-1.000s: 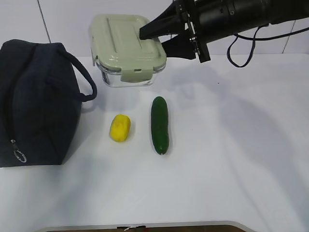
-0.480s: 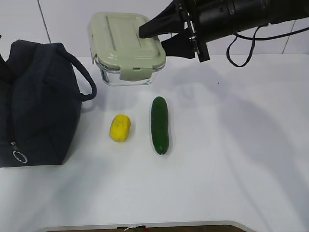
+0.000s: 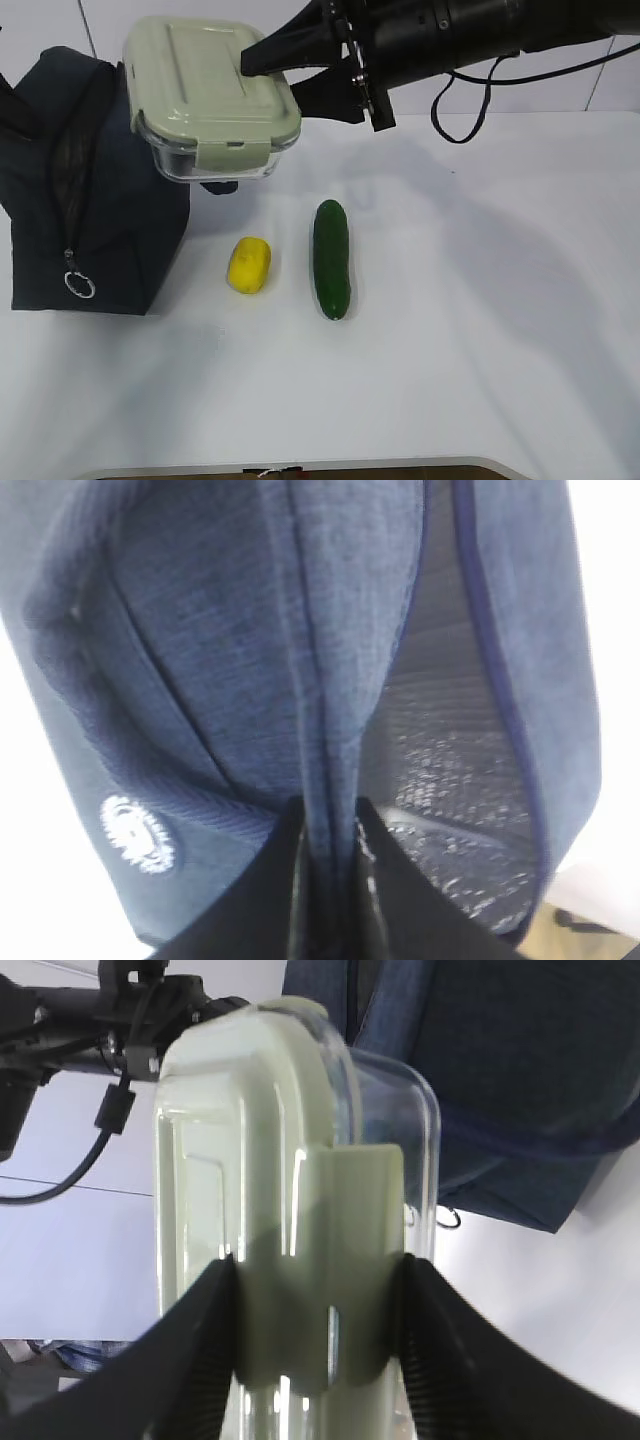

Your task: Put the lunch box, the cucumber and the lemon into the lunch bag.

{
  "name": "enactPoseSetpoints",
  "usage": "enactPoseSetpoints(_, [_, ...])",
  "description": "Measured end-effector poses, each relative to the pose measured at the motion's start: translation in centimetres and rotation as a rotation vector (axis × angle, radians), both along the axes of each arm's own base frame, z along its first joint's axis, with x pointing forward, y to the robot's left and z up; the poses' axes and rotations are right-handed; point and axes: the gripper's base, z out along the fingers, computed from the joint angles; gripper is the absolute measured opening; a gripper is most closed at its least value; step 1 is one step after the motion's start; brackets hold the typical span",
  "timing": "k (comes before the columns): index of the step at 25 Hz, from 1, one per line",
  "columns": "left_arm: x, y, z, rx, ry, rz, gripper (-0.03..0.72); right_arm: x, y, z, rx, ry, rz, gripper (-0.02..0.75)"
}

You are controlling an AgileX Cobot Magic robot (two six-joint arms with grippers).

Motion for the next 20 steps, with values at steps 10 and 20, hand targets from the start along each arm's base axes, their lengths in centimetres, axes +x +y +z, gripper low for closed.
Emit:
enactPoseSetpoints(10, [-2.0, -3.8, 2.9, 0.012, -0.090, -0.129, 0.011, 0.0, 0.3, 0.3, 0.031, 0.007, -0.004, 0.367])
enactPoseSetpoints(20, [-4.6, -5.6, 6.6, -0.028, -0.192, -0.173, 0.011, 0.5, 0.3, -0.1, 0.019, -0.003, -0.046, 0.367])
